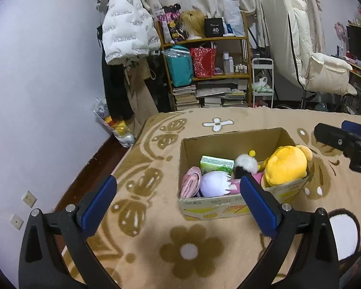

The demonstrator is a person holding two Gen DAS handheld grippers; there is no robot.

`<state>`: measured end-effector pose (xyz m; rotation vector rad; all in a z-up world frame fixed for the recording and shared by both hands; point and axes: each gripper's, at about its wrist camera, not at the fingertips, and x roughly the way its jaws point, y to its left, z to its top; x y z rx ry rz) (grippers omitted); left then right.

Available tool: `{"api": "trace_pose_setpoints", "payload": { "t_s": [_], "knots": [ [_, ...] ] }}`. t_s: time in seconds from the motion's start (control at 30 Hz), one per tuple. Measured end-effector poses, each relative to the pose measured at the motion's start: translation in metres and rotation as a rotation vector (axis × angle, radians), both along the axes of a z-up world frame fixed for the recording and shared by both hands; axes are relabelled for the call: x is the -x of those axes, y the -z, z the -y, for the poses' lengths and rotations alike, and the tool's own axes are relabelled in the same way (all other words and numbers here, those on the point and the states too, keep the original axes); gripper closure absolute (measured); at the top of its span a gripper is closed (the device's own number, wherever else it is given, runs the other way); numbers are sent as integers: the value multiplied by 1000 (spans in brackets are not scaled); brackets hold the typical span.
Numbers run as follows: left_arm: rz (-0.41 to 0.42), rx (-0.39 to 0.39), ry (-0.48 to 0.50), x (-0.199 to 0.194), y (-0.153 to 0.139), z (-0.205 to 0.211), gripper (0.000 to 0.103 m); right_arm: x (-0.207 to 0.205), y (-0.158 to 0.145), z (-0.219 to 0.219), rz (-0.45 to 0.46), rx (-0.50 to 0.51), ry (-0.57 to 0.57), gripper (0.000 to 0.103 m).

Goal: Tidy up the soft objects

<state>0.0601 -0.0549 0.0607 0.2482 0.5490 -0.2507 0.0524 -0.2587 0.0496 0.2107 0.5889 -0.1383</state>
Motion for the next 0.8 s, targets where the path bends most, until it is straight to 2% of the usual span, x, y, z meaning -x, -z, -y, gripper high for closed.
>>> {"api": "trace_pose_setpoints", "payload": {
  "t_s": [0.13, 0.4, 0.53, 0.8],
  "knots": [
    [1, 27, 9, 18, -5, -12, 2, 21, -14, -2, 26, 17, 3, 0],
    [31, 45, -38, 54, -9, -35, 2, 64, -32, -3, 79, 1, 11, 0],
    [59, 33, -28, 71, -12, -37, 2, 87, -40, -5, 115, -5, 12, 0],
    [103, 41, -38, 97, -10, -38, 2, 116, -41, -15, 146, 11, 13, 0]
  ]
}}
